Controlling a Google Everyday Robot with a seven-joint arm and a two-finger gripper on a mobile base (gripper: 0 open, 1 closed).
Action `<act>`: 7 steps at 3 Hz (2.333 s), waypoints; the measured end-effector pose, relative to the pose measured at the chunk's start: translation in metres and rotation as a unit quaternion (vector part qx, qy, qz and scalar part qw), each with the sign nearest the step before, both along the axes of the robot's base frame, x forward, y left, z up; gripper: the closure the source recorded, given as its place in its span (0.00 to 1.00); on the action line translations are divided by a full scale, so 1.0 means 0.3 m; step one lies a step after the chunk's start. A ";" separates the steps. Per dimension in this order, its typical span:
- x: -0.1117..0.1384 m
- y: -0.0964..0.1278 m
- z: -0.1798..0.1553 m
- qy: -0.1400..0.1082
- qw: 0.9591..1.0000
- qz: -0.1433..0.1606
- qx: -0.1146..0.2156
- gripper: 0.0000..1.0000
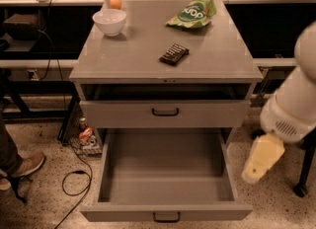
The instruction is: Close middle drawer
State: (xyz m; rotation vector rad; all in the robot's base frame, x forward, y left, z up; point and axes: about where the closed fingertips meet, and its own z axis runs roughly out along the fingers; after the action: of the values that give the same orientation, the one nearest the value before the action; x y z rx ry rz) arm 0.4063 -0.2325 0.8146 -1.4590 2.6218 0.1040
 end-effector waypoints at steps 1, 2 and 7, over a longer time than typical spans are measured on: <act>-0.198 0.020 -0.382 0.111 0.992 -0.053 0.007 0.00; -0.193 0.018 -0.396 0.113 0.992 -0.055 0.010 0.00; -0.271 -0.076 -1.276 0.203 0.950 -0.197 0.131 0.96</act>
Offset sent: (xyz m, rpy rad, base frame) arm -0.0306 0.0062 -0.0790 0.0253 0.1377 -0.0900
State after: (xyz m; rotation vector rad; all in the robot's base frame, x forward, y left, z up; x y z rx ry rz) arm 0.3249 -0.2553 0.4316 -0.8792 3.0096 0.7474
